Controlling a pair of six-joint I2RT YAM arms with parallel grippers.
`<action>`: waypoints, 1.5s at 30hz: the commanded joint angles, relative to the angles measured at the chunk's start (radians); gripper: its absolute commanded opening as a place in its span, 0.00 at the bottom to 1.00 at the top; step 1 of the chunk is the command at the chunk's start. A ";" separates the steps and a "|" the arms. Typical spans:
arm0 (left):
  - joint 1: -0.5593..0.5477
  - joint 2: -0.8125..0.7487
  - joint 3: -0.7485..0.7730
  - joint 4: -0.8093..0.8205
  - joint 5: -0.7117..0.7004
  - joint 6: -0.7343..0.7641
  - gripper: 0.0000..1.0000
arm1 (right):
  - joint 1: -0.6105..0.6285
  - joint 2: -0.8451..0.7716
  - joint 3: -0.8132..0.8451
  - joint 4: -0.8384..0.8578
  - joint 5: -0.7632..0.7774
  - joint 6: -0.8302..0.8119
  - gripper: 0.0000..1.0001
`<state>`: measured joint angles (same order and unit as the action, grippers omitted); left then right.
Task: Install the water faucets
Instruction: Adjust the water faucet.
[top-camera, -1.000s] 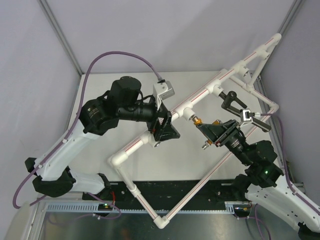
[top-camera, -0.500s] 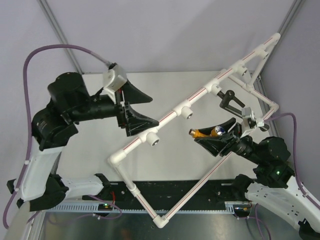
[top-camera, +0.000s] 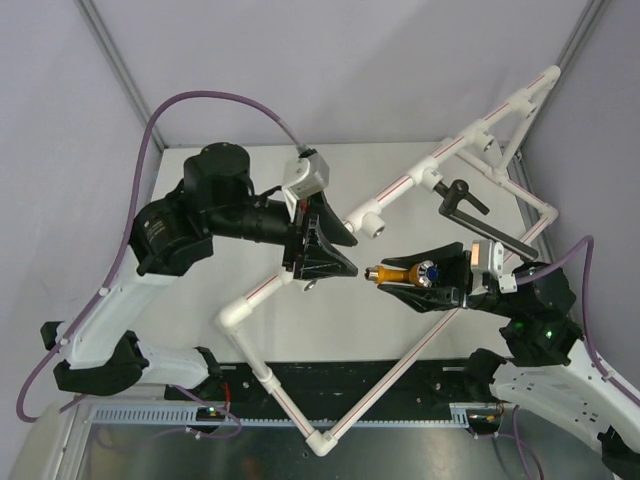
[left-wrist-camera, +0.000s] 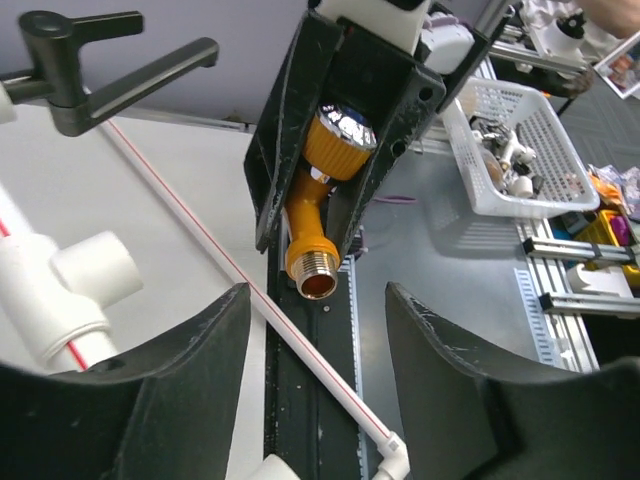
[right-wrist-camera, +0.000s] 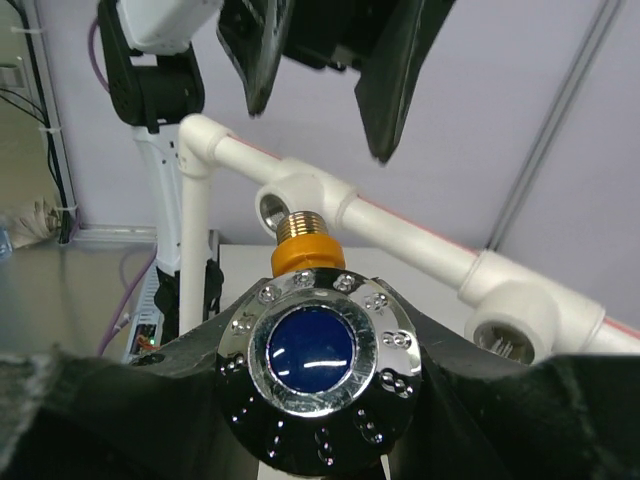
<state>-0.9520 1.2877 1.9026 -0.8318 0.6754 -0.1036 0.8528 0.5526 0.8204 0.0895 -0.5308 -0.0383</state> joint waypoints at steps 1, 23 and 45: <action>-0.035 -0.008 -0.003 0.060 0.060 0.016 0.53 | 0.016 0.020 0.064 0.146 -0.055 -0.027 0.00; -0.076 0.024 -0.051 0.124 -0.038 -0.124 0.50 | 0.117 0.054 0.092 0.151 0.138 -0.171 0.00; -0.076 0.055 -0.040 0.143 -0.068 -0.220 0.00 | 0.183 0.053 0.092 0.118 0.244 -0.255 0.18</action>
<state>-1.0225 1.3407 1.8511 -0.7223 0.5762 -0.3233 1.0145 0.6052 0.8654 0.1680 -0.2974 -0.2794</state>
